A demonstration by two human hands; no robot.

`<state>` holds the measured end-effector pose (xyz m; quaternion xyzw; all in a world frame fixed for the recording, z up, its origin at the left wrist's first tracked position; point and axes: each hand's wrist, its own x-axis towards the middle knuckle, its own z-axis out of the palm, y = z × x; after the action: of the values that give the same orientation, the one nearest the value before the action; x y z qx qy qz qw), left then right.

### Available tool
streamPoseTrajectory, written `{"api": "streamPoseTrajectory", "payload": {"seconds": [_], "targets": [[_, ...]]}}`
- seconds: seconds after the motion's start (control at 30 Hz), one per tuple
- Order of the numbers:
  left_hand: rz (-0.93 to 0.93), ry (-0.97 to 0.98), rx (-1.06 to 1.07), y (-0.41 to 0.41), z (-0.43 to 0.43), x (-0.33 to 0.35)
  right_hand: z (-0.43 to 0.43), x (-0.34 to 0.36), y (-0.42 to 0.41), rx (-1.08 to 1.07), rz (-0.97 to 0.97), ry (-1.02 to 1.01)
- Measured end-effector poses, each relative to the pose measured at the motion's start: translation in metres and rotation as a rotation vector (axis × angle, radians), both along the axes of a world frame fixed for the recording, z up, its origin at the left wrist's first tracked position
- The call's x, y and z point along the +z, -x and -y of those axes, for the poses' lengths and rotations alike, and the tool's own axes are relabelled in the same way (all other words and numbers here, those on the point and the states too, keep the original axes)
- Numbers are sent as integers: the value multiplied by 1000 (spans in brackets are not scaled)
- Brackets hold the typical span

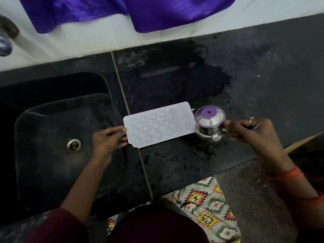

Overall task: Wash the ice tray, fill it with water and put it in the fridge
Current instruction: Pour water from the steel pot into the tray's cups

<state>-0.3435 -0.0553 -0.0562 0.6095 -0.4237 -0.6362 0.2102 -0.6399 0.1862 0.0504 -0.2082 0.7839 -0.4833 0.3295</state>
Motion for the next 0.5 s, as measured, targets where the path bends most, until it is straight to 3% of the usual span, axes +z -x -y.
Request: {"api": "streamPoseTrajectory", "payload": {"seconds": [0.5], "targets": [[3,11,-10,-2,2,-4,0,0,-1,16,-28,-16]]}}
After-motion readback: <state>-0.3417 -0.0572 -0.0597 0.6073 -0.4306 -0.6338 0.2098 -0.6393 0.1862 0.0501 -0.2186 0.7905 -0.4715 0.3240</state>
